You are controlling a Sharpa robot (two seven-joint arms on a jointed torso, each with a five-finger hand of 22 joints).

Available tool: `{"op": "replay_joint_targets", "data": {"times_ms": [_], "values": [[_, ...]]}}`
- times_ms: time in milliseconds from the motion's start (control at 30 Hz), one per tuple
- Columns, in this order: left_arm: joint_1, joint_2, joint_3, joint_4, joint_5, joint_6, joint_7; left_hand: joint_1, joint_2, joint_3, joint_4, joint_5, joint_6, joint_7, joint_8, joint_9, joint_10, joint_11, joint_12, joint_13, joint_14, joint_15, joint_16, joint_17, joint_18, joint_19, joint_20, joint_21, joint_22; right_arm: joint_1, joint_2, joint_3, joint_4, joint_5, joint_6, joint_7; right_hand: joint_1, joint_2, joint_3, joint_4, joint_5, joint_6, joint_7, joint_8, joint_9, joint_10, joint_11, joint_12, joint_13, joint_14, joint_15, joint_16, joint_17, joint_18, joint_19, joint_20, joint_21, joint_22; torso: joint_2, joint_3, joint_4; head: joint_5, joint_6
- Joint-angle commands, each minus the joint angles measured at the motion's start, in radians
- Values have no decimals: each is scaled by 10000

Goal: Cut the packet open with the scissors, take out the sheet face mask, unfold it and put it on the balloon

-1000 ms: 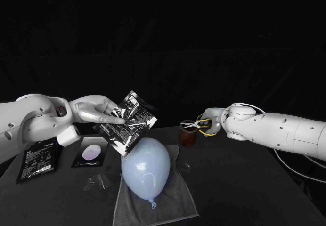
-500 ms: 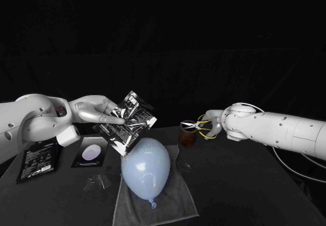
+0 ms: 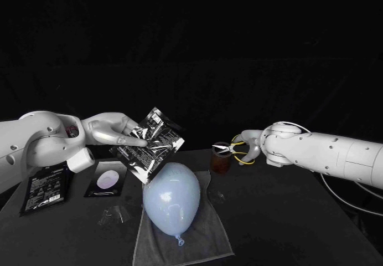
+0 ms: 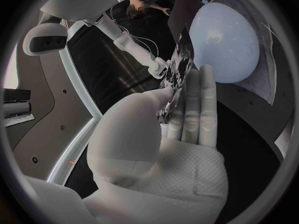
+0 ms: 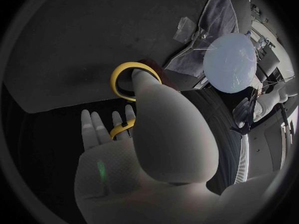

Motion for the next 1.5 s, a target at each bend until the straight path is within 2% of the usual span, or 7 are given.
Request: {"op": "replay_joint_targets", "data": {"times_ms": [33, 100, 233, 300, 567, 1067, 1500], "values": [[9, 8, 8, 3, 69, 93, 64, 45, 78, 67, 30, 27, 67, 15, 32, 1935, 69, -17, -37, 22, -14, -56, 9, 42, 125, -70, 1, 59, 36, 14, -8, 10, 39, -369, -366, 275, 165, 788, 625, -181, -9, 1637, 473, 520, 564, 2957, 381, 739, 361, 459, -23, 201, 88, -35, -52, -5, -24, 3, -5, -1, -5, -10, -3], [9, 11, 8, 0, 69, 94, 63, 45, 78, 67, 30, 27, 67, 15, 32, 1935, 69, -17, -37, 22, -14, -56, 9, 42, 125, -70, 1, 59, 36, 23, -10, 14, 17, -390, -628, 366, 296, 1261, 1318, -363, 22, 2935, 1321, 1014, 860, 5143, 441, 1341, 542, 1787, -177, 862, 357, 66, 160, -22, 24, 36, -7, -2, -7, -1, -6], [9, 10, 8, -3, 70, 94, 61, 45, 78, 67, 30, 27, 67, 15, 32, 1935, 69, -17, -37, 22, -14, -56, 9, 42, 125, -70, 1, 59, 36, 51, -9, 19, 2, -463, -715, 391, -571, 639, 2153, -546, -1, 2802, 1301, 730, 608, 5073, 598, 525, 205, 1533, -169, 512, 212, 100, -10, 4, -26, 10, -2, -5, -4, 11, -3], [9, 11, 8, -6, 73, 93, 58, 45, 78, 67, 30, 27, 67, 15, 32, 1935, 69, -17, -37, 22, -14, -56, 9, 42, 125, -70, 1, 59, 36, 60, 0, 20, 10, -508, -520, 316, -984, 389, 1893, -473, -3, 2427, 910, 546, 491, 3771, 336, 121, 155, 1206, -116, 294, 125, 53, -151, 7, -55, -7, 2, -2, -2, 7, -10], [9, 12, 7, -7, 77, 94, 48, 45, 78, 67, 30, 27, 67, 15, 32, 1935, 69, -17, -37, 22, -14, -56, 9, 42, 125, -70, 1, 59, 36, 101, 38, 23, -1, -615, 78, 121, -1666, 637, 560, -112, 0, 2446, 792, 521, 434, 3103, 906, 98, 135, 77, 17, -418, -142, -84, -1138, 23, -173, -102, -9, -6, 4, 9, -6], [9, 0, 5, -5, 92, 99, 32, 45, 78, 67, 30, 27, 67, 15, 32, 1935, 69, -17, -37, 22, -14, -56, 9, 42, 125, -70, 1, 59, 36, 176, 37, 23, 91, -821, 470, -350, -1142, 924, -1568, 0, 114, 1207, 543, 29, -201, 727, 533, -1, 27, -736, 56, -968, -306, -95, -1401, 34, -101, -78, -6, -5, 4, 13, 19], [9, 7, 4, -24, 100, 125, 24, 42, 78, 75, 34, 27, 71, 15, 20, 1946, 70, -17, -40, 28, -14, -55, 5, 60, 125, -84, 2, 77, 48, 289, -70, 27, 249, -627, -257, -73, -207, 1885, -589, -330, 0, 3499, 1339, 655, 70, 5520, 778, 725, 290, 1569, -107, -231, 82, 31, -458, 5, 289, 94, -1, 2, -2, -10, 35]]}}
